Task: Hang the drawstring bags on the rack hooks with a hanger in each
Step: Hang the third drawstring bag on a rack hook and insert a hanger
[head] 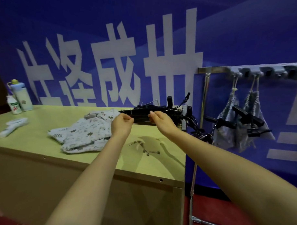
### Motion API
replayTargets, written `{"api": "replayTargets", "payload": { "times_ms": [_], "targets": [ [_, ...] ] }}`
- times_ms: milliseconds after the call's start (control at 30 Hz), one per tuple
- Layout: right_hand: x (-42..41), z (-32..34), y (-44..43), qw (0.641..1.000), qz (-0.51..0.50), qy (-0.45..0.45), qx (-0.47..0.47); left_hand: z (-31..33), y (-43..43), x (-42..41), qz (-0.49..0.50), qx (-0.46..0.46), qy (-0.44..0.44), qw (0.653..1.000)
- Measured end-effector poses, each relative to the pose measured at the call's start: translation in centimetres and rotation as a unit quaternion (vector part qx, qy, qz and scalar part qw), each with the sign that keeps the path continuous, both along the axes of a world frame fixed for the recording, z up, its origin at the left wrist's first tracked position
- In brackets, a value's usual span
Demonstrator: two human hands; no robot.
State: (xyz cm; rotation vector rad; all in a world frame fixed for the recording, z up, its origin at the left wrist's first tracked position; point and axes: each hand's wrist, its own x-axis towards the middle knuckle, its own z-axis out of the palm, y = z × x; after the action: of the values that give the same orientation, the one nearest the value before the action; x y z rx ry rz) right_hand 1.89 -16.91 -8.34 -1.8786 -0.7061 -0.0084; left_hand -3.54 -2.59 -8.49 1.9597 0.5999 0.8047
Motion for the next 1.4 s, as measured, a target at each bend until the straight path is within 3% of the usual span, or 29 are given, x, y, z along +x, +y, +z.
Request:
{"api": "replayTargets", "payload": {
  "times_ms": [133,267,400,533,600,733,833,967,1133,1300,1400],
  "targets": [
    [-0.3,-1.2,2.6,1.0,0.001,0.029,-0.012,-1.7,5.3,-2.1,0.105,0.144,0.086,0.98],
    [-0.6,-2.3,5.3,0.998,0.019,0.044,-0.033,-3.1,8.5,-3.0,0.165,0.186,0.128,0.96],
    [-0.9,-3.2,8.1,0.998,0.037,0.031,-0.043,-4.4,10.1,-2.6,0.146,0.249,0.205,0.935],
    [-0.7,-3.6,9.6,0.997,0.051,0.023,-0.058,-5.1,10.2,-1.8,0.14,0.281,0.206,0.927],
    [-0.3,-3.7,9.9,0.996,0.054,0.025,-0.06,-4.9,10.3,-1.5,0.155,0.28,0.182,0.93],
    [0.4,-3.3,10.6,0.995,0.062,0.073,-0.034,-2.5,11.0,-1.2,0.193,0.16,0.038,0.967],
    [0.1,-2.6,11.4,0.99,0.08,0.113,-0.017,0.4,10.7,-1.1,0.146,0.1,-0.043,0.983],
    [-1.5,-1.2,12.6,0.958,0.155,0.238,0.036,3.7,10.1,-1.2,0.139,0.1,-0.105,0.98],
    [-2.7,0.9,15.6,0.922,0.214,0.312,0.081,6.6,9.3,-2.7,0.147,0.119,-0.143,0.972],
    [-5.1,2.9,18.6,0.95,0.146,0.252,0.109,9.0,7.4,-4.9,0.141,0.133,-0.206,0.959],
    [-5.2,3.8,18.5,0.963,-0.014,0.24,0.125,10.2,5.7,-6.2,0.145,0.138,-0.239,0.95]
  ]
}}
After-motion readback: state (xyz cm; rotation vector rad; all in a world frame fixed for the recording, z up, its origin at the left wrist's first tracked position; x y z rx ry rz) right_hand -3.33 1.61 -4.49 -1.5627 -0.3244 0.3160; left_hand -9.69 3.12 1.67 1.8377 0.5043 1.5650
